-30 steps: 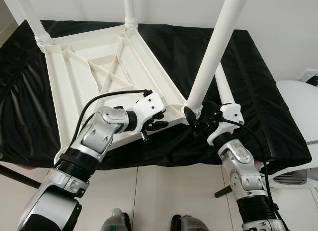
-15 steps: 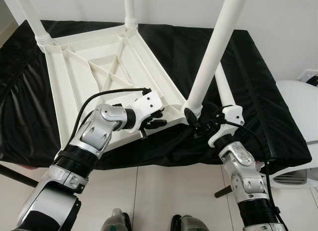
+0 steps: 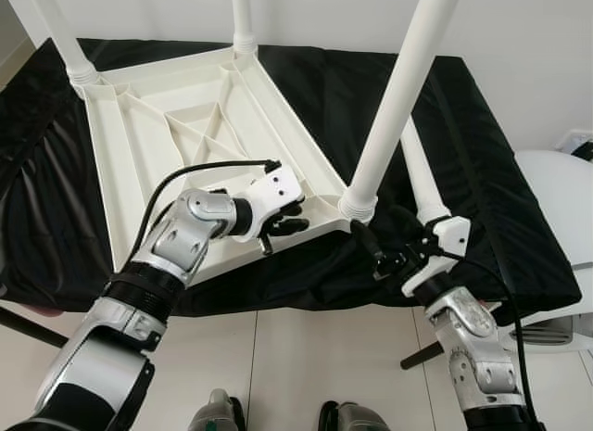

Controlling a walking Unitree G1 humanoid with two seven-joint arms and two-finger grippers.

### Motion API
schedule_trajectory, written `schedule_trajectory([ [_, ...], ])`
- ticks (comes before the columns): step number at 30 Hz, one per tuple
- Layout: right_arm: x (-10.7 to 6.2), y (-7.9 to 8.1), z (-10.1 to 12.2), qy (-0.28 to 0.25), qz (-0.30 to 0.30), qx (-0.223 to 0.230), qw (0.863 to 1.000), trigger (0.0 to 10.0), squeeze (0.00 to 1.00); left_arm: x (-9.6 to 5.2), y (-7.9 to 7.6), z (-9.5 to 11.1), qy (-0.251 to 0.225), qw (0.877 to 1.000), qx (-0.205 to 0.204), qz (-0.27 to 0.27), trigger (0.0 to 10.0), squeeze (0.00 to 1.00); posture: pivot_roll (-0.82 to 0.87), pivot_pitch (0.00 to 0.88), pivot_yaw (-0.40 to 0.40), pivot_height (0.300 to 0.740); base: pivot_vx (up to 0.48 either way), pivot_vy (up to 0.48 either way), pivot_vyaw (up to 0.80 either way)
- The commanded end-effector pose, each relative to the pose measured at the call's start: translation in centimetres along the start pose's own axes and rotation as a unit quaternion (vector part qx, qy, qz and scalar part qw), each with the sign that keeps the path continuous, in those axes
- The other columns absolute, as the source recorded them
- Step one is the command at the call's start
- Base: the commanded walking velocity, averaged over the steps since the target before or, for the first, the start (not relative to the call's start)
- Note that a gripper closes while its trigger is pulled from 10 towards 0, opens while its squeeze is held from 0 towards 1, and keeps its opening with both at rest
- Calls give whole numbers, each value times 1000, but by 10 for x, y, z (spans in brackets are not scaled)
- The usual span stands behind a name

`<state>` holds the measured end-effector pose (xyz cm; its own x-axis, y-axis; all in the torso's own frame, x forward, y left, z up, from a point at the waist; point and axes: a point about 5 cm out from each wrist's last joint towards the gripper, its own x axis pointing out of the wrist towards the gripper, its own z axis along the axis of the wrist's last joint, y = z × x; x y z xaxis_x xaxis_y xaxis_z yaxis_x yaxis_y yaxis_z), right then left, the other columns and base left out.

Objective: Building children table

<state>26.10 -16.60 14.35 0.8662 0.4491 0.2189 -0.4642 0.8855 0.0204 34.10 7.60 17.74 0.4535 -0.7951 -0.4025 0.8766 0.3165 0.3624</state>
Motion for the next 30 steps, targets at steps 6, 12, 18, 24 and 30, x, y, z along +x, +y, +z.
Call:
schedule_trajectory([
  [6,-15,-5,5,5,15,5,1000,10000,0,3,2,4,-10,1000,3,-2,10000,0,-55,102,32,740,0,0,0],
  [12,-23,-4,5,12,31,-1,999,10000,0,6,5,6,-15,1000,2,-1,10000,0,-62,100,29,740,0,0,0],
  [18,-30,-8,4,26,43,-12,999,10000,0,13,3,11,-28,1000,-9,-6,10000,0,-76,95,28,740,0,0,0],
  [24,-31,-8,5,27,45,-13,999,10000,0,16,1,11,-29,999,-15,-9,10000,0,-82,90,26,740,0,0,0],
  [30,-33,-9,5,32,51,-15,998,10000,0,20,-1,9,-30,999,-31,-13,10000,1000,-87,84,24,740,0,0,0],
])
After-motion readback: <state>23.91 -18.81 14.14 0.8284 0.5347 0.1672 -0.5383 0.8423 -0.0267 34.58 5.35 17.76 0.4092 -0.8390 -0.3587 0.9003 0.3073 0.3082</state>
